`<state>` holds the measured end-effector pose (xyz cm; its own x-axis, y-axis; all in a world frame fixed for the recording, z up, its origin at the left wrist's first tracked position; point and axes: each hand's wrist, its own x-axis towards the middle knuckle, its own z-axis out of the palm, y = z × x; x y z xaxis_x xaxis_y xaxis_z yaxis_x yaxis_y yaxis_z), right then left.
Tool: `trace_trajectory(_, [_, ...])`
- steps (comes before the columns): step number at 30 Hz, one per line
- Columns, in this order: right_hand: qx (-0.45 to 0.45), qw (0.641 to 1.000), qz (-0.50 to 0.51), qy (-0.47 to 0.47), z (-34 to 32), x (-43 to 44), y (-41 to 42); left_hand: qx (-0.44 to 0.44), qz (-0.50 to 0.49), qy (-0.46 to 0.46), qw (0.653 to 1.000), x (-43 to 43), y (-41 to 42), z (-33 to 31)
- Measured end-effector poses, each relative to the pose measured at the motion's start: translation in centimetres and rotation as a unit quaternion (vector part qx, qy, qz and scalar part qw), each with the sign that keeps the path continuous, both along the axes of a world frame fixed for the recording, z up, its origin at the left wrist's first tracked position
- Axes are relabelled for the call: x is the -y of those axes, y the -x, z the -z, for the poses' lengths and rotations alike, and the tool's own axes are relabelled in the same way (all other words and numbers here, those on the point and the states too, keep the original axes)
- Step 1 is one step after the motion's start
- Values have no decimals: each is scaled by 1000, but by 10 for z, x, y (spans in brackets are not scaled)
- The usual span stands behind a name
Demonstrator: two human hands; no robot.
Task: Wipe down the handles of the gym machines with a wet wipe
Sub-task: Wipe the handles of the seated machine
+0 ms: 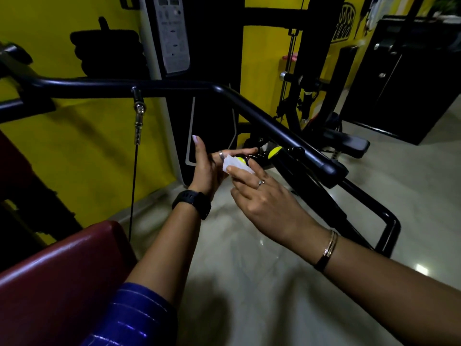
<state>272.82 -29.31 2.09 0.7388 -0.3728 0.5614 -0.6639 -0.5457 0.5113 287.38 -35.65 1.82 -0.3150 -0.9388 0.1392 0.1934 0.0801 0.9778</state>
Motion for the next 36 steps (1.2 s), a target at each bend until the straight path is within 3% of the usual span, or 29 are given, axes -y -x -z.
trace_trajectory(4, [20, 999, 2, -39, -7, 5, -10, -57, -18, -37, 998, -5, 4, -1])
trace_trajectory(6, [89, 992, 3, -94, -15, 12, -17, -79, -33, -44, 995, -7, 6, -1])
trace_trajectory(10, [248, 951, 7, -184, -8, 10, -14, -75, -41, -38, 996, -10, 6, -1])
trace_trajectory(14, [427, 880, -23, -205, 27, -8, -23, 10, -79, 66, 995, -20, 12, 6])
trace_trajectory(16, [473, 852, -46, -218, 39, -12, -29, 128, -140, 205, 960, -26, 13, 13])
trace_trajectory(18, [511, 824, -54, -236, 41, -9, -30, 243, -187, 314, 899, -29, 11, 19])
trace_trajectory(21, [612, 736, 8, -289, 39, 15, -20, 387, -253, 409, 787, -32, 8, 16])
trace_trajectory(22, [625, 722, 20, -295, 36, 22, -17, 418, -270, 423, 757, -32, 8, 15])
trace_trajectory(24, [604, 740, -1, -296, 32, 21, -16, 453, -293, 432, 723, -34, 9, 12])
trace_trajectory(26, [558, 779, -60, -279, 30, 5, -23, 474, -314, 439, 696, -36, 10, 13])
trace_trajectory(29, [516, 807, -106, -268, 47, -15, -26, 493, -338, 437, 672, -37, 12, 16])
trace_trajectory(31, [516, 803, -95, -281, 57, -7, -15, 502, -350, 434, 661, -38, 14, 16])
trace_trajectory(34, [595, 743, 5, -308, 50, 21, -3, 508, -352, 429, 659, -40, 15, 15])
trace_trajectory(36, [595, 744, 8, -304, 36, 28, -1, 504, -352, 422, 667, -40, 17, 14])
